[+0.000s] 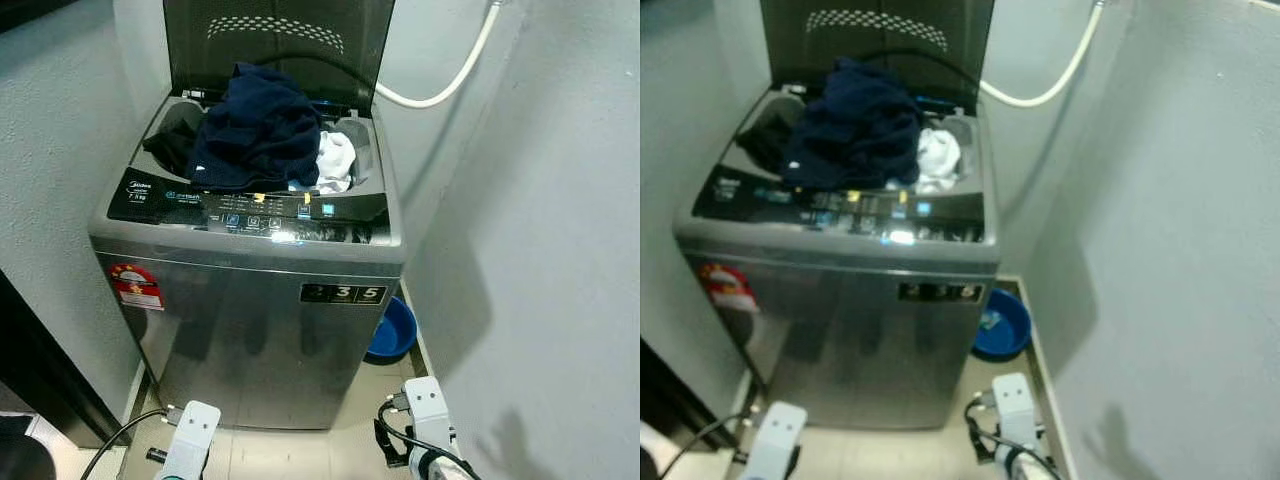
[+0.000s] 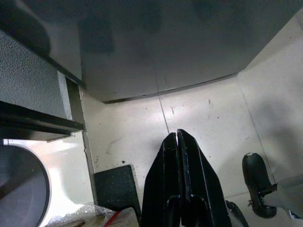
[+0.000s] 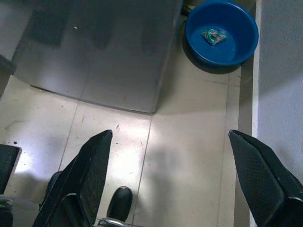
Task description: Clothes washing
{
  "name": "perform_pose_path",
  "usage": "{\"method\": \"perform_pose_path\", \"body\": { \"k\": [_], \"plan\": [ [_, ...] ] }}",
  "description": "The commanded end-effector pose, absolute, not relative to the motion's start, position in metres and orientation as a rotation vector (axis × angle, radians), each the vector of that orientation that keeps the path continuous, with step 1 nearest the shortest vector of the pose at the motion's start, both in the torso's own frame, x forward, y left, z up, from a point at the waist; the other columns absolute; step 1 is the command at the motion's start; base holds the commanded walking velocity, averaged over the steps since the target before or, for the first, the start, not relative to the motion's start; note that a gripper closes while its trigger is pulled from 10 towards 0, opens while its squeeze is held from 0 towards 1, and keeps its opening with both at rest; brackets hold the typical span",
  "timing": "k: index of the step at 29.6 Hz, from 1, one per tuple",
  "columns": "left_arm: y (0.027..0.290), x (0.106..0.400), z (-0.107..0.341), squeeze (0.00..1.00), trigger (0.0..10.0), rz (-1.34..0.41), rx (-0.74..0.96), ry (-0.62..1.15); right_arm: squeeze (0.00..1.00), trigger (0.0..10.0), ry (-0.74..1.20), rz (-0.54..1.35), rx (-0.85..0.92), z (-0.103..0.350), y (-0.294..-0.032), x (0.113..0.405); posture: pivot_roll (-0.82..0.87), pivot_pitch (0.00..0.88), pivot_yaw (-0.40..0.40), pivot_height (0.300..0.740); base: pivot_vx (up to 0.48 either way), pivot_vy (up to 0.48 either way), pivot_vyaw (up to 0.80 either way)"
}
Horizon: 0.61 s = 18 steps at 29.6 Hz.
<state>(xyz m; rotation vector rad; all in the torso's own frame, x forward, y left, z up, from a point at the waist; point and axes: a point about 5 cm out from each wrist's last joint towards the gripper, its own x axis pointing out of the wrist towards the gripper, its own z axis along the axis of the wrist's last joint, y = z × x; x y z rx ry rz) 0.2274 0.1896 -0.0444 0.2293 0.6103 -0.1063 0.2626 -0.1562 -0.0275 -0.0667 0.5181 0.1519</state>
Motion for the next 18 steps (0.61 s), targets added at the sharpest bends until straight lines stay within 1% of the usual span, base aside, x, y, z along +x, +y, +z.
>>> {"method": "perform_pose_path", "body": {
  "k": [1,11,18],
  "plan": [
    [0.1882,0.2202,-0.0506,0.00,10.0,-0.106,0.222,0.639,0.00,10.0,0.534,0.154,-0.072,-0.0308,-0.1577,0.2588,0.09,0.058,-0.057,0.728,0.000,0.000,0.00],
    [0.1814,0.2205,-0.0521,0.00,10.0,-0.128,0.220,0.642,0.00,10.0,0.537,0.154,-0.079,-0.0330,-0.1601,0.2551,0.08,0.060,-0.056,0.728,0.000,0.000,0.00],
    [0.1815,0.2208,-0.0519,0.00,10.0,-0.123,0.213,0.640,0.00,10.0,0.545,0.153,-0.086,-0.0344,-0.1619,0.2534,0.08,0.062,-0.058,0.728,0.000,0.000,0.00]
  ]
}}
